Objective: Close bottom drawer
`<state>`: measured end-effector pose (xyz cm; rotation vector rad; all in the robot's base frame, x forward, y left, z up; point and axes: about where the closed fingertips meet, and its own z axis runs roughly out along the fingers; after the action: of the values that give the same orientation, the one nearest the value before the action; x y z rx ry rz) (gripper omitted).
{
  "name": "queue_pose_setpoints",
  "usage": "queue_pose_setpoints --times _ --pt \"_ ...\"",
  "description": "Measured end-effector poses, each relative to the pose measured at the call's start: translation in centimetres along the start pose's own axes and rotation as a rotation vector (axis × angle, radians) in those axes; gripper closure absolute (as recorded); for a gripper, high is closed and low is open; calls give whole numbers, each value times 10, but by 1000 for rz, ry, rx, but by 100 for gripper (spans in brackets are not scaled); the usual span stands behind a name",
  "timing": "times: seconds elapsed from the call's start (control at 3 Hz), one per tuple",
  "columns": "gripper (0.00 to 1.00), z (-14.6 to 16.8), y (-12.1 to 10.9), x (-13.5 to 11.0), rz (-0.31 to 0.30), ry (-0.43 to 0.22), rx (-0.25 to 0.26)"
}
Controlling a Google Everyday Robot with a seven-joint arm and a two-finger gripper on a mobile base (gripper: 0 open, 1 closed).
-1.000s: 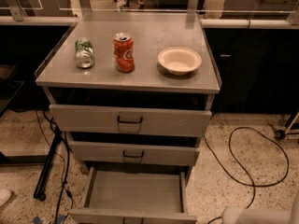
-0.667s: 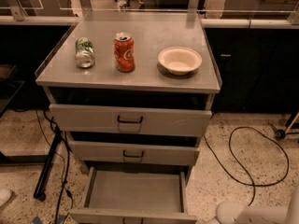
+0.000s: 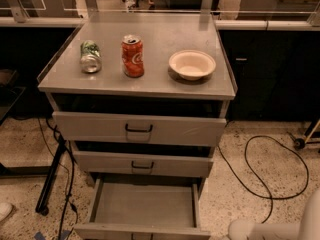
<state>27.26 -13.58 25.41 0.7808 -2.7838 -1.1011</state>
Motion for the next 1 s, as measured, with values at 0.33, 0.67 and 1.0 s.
queue_pose_setpoints --times 0.33,0.67,1.0 --pt "100 19 -16 -17 30 -46 33" --pt "100 34 -29 -32 61 -88 52" --pt "100 46 -37 -38 113 -109 57"
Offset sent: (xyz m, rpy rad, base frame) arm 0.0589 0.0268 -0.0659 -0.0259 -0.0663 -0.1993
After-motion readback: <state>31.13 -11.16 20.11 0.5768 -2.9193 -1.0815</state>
